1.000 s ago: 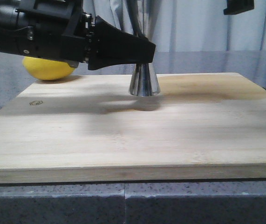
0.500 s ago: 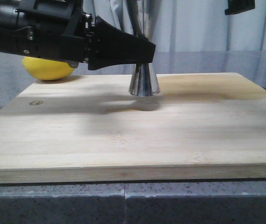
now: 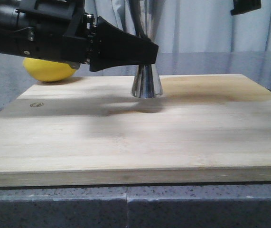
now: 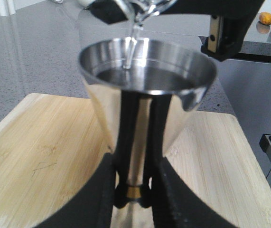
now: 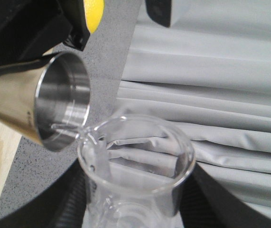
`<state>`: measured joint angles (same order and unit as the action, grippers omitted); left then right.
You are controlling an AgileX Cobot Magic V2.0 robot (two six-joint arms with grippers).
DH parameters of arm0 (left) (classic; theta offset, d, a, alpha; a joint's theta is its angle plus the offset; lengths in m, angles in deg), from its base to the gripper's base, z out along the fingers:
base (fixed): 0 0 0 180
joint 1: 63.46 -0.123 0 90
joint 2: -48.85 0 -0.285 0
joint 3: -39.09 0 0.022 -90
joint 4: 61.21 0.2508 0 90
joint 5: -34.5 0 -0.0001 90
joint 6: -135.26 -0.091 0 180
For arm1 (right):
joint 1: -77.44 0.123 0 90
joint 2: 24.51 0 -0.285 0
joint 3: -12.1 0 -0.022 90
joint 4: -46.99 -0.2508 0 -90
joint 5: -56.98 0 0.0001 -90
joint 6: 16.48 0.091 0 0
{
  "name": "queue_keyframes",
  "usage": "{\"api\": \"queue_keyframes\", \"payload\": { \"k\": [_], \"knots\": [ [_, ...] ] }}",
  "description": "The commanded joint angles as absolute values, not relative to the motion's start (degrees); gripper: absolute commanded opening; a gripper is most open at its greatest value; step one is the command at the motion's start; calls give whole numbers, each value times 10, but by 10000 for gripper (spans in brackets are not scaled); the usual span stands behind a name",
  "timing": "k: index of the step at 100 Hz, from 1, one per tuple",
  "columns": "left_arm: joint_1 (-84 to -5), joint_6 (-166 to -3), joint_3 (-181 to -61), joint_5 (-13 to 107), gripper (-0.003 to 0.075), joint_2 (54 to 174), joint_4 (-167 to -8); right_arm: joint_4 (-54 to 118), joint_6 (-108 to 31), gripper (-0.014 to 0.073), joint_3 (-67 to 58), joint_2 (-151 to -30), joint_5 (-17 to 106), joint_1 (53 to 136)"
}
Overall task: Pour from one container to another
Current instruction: 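Tilt the glass beaker with the right gripper, pouring liquid into the jigger, then tilt the beaker upright and lower it back onto the board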
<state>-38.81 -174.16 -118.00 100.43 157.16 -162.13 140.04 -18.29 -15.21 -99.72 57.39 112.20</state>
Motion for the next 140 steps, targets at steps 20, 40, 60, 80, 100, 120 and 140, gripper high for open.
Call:
{"api": "queue_keyframes", "payload": {
  "k": [20,40,60,80,100,120,140],
  "knots": [
    [-382,-1738,-1197,1072,8,1548,-1657,1407,-184,196,-130,-980,570,1123],
    [-382,-1738,-1197,1072,8,1548,-1657,1403,-172,196,-130,-980,570,1123],
    [-382,-1738,-1197,1072,8,1548,-1657,1403,-121,196,-130,-980,570,1123],
    [-382,-1738,-1197,1072,8,1548,-1657,1402,-57,196,-130,-980,566,1123],
    [-382,-1738,-1197,1072,8,1548,-1657,1379,62,196,-130,-980,542,1123],
    [-382,-1738,-1197,1072,8,1548,-1657,1377,249,196,-130,-980,522,1117],
    [-382,-1738,-1197,1072,8,1548,-1657,1377,371,195,-130,-980,511,1087]
  ]
}}
